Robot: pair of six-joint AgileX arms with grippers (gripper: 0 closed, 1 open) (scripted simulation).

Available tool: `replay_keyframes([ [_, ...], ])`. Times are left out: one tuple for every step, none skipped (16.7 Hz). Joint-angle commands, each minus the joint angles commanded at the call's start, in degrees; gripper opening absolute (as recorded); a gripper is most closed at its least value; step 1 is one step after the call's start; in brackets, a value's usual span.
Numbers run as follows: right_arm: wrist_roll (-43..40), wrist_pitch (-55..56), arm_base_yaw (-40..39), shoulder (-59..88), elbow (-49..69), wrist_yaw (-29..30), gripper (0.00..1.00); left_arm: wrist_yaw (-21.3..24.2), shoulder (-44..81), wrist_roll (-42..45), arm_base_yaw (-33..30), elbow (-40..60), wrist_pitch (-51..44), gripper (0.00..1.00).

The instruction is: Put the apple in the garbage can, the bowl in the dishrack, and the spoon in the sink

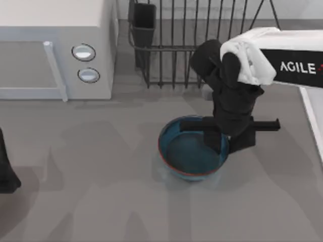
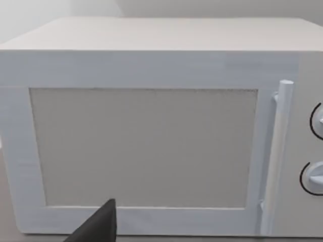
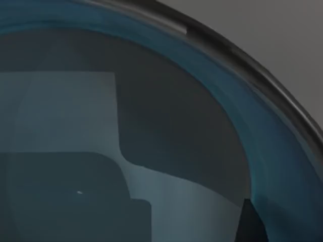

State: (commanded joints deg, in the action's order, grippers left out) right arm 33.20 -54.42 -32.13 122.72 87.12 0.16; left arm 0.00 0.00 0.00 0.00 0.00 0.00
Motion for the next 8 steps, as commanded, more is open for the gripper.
replay_keyframes([
  [0.0,-0.1,0.1,-0.1,0.0,0.0,0.00,0.0,0.0,0.0,0.0,0.0,0.0,1.00],
  [0.0,-0.2,0.1,-0.1,0.2,0.0,0.00,0.0,0.0,0.0,0.0,0.0,0.0,1.00],
  [0.0,-1.0,0.0,-0.2,1.0,0.0,0.00,0.0,0.0,0.0,0.0,0.0,0.0,1.00],
  [0.0,-2.4,0.0,-0.5,2.3,0.0,0.00,0.0,0.0,0.0,0.0,0.0,0.0,1.00],
  [0.0,-4.3,0.0,-0.8,3.9,0.0,0.00,0.0,0.0,0.0,0.0,0.0,0.0,1.00],
  [0.0,-6.9,0.0,-1.3,5.8,0.0,0.00,0.0,0.0,0.0,0.0,0.0,0.0,1.00],
  [0.0,-9.9,0.1,-1.8,7.8,0.0,0.00,0.0,0.0,0.0,0.0,0.0,0.0,1.00],
  [0.0,-13.0,0.1,-2.4,9.8,0.0,0.00,0.0,0.0,0.0,0.0,0.0,0.0,1.00],
])
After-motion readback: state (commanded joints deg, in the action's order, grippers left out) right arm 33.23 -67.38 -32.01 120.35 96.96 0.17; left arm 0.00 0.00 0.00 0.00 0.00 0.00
